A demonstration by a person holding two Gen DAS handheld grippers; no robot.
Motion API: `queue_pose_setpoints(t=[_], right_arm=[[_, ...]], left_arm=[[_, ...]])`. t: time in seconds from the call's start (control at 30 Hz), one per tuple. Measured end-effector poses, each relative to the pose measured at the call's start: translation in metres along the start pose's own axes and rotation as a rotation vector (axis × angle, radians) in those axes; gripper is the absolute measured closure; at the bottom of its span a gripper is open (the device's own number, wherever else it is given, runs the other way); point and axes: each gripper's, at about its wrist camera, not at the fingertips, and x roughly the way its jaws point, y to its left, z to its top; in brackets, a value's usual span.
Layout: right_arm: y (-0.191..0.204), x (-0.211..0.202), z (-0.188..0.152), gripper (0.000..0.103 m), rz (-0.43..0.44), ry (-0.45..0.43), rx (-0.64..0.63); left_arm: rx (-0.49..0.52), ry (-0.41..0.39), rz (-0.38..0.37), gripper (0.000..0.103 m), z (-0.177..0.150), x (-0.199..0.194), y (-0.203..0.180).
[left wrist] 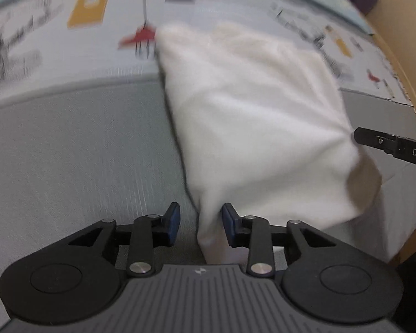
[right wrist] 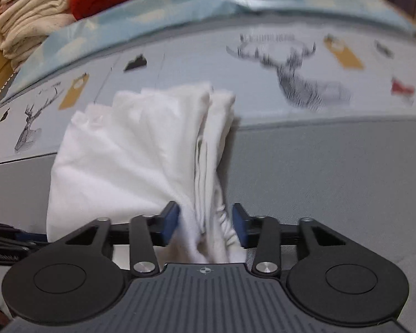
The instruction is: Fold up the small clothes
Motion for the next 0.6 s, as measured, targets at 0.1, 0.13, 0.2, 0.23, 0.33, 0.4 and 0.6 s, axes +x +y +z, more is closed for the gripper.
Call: queue_pose_setpoints(t=[0.1, 0.13, 0.2, 0.23, 0.33, 0.4, 0.6], right_arm=[[0.000, -0.012, 0.000, 0.056, 0.072, -0.011, -0.009], [0.000, -0.010, -0.002, 0.055, 0.092, 0.022, -0.027], [0.005, 0.005, -0.009, 0.055, 0.053, 0.137, -0.107], [0.006, 0.014, -0.016, 0.052, -0.024, 0.189, -0.168], [-0.006, 0.018, -0.022, 0.040, -0.125, 0.236, -0.180], [-0.013, 0.004, -0.016, 0.041, -0.134, 0.178, -0.131], [-0.010, -0.050, -0.013, 0.044, -0.302, -0.086, -0.166]], left_arm=[[0.022, -0.023, -0.024, 0.066, -0.003, -0.006, -0.009], [0.032, -0.001, -0.008, 0.065, -0.005, 0.000, -0.010], [0.071, 0.079, 0.081, 0.060, -0.013, 0.013, -0.011], [0.084, 0.094, 0.111, 0.050, -0.017, 0.014, -0.011], [0.094, 0.049, 0.164, 0.048, -0.020, -0.003, -0.021], [0.095, -0.005, 0.225, 0.040, -0.024, -0.020, -0.028], [0.084, -0.218, 0.336, 0.015, -0.040, -0.092, -0.056]])
